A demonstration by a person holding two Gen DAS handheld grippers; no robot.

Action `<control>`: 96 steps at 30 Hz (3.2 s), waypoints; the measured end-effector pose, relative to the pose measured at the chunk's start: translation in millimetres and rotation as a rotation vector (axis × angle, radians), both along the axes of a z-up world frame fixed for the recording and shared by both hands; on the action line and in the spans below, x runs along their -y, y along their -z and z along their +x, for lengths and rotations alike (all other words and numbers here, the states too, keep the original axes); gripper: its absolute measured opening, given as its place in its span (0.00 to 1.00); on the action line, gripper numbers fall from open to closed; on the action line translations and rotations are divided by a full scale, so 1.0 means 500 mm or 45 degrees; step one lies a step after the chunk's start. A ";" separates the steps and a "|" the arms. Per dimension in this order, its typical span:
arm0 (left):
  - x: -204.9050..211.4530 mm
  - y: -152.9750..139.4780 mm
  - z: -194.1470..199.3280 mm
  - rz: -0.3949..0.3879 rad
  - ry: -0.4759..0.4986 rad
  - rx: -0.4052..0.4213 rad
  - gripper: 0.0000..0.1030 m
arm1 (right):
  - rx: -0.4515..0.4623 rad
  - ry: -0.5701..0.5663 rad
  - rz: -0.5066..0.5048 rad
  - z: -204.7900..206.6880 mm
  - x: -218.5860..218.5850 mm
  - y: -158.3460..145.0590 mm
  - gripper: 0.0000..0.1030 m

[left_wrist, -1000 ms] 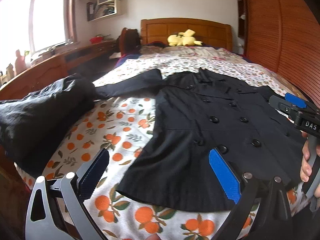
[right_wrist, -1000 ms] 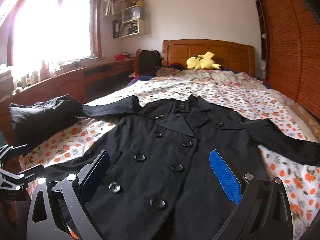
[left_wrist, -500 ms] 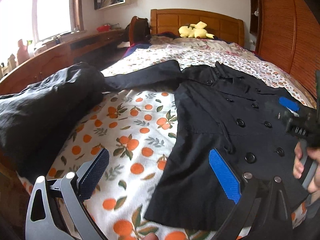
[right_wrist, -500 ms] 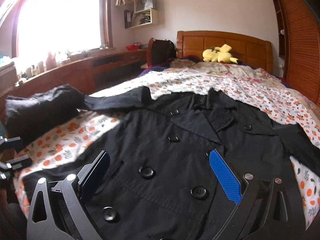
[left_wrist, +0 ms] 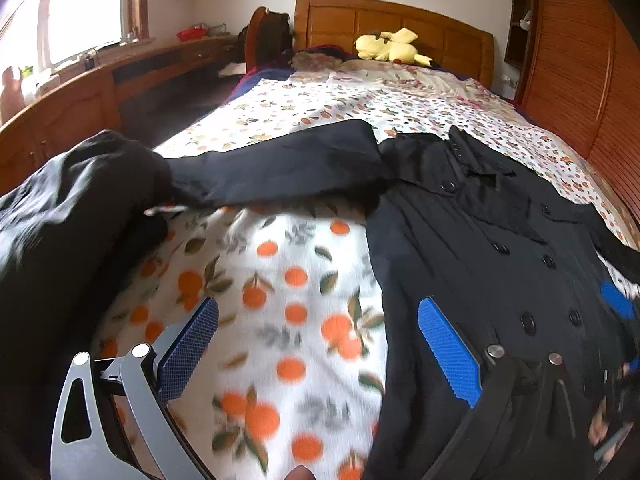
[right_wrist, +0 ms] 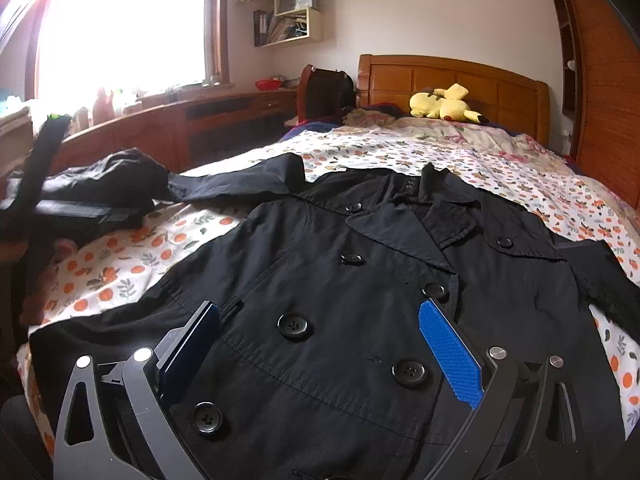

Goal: Fold large clothes
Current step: 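Move the left tool to the coat sleeve nearest it, fingers open, then close the left tool on the sleeve cuff, then carry the held sleeve across the coat body toward the other sleeve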

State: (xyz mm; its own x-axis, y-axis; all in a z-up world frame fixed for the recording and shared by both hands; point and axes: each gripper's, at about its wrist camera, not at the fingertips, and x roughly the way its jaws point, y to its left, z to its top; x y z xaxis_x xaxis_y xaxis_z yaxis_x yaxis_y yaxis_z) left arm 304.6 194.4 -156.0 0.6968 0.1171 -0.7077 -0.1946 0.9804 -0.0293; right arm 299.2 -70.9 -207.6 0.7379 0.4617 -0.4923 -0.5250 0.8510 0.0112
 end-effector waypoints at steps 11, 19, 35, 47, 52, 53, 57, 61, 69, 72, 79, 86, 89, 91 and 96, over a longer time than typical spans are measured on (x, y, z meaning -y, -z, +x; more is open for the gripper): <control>-0.071 -0.003 0.151 -0.067 -0.023 -0.004 0.98 | -0.011 0.000 0.004 0.000 -0.007 0.002 0.94; -0.133 0.037 0.235 -0.182 -0.108 -0.004 0.84 | -0.020 -0.001 0.006 0.003 -0.006 0.004 0.94; -0.211 0.113 0.291 -0.346 -0.321 -0.118 0.57 | -0.029 -0.003 0.018 0.004 0.001 0.005 0.94; -0.123 0.037 0.312 -0.125 -0.191 0.030 0.00 | -0.030 0.029 0.020 0.002 0.007 0.005 0.94; -0.017 -0.051 0.285 -0.035 -0.046 0.127 0.00 | -0.054 0.052 0.040 -0.005 0.035 -0.011 0.94; 0.004 -0.063 0.278 -0.018 -0.021 0.138 0.00 | -0.055 0.050 0.030 -0.010 0.040 -0.017 0.94; 0.110 -0.102 0.241 0.045 0.108 0.182 0.00 | -0.051 0.056 -0.002 -0.026 0.057 -0.036 0.94; 0.189 -0.109 0.215 0.060 0.197 0.178 0.00 | -0.041 0.079 0.001 -0.041 0.075 -0.060 0.94; 0.267 -0.061 0.163 0.066 0.311 0.107 0.01 | -0.017 0.130 -0.004 -0.066 0.098 -0.105 0.94; 0.261 -0.040 0.144 0.069 0.326 0.080 0.05 | -0.015 0.152 0.005 -0.065 0.108 -0.114 0.94; 0.237 -0.028 0.062 0.075 0.386 0.107 0.41 | -0.008 0.174 0.003 -0.059 0.108 -0.125 0.94; 0.166 -0.038 0.035 0.075 0.314 0.117 0.50 | -0.020 0.160 -0.008 -0.055 0.081 -0.116 0.94; 0.121 -0.029 0.051 0.063 0.263 0.092 0.51 | -0.027 0.151 -0.022 -0.050 0.064 -0.110 0.94; 0.092 -0.018 0.067 0.059 0.232 0.067 0.52 | -0.033 0.147 -0.031 -0.046 0.058 -0.103 0.94; 0.023 0.033 0.115 0.035 0.148 -0.023 0.56 | -0.046 0.157 -0.062 -0.036 0.053 -0.082 0.94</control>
State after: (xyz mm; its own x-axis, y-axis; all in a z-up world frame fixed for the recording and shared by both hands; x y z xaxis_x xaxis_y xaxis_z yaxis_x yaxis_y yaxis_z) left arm 362.0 182.8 -172.7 0.6940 0.0563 -0.7177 -0.0801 0.9968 0.0007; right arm 281.3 -97.4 -166.4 0.7690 0.3433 -0.5392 -0.4161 0.9092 -0.0147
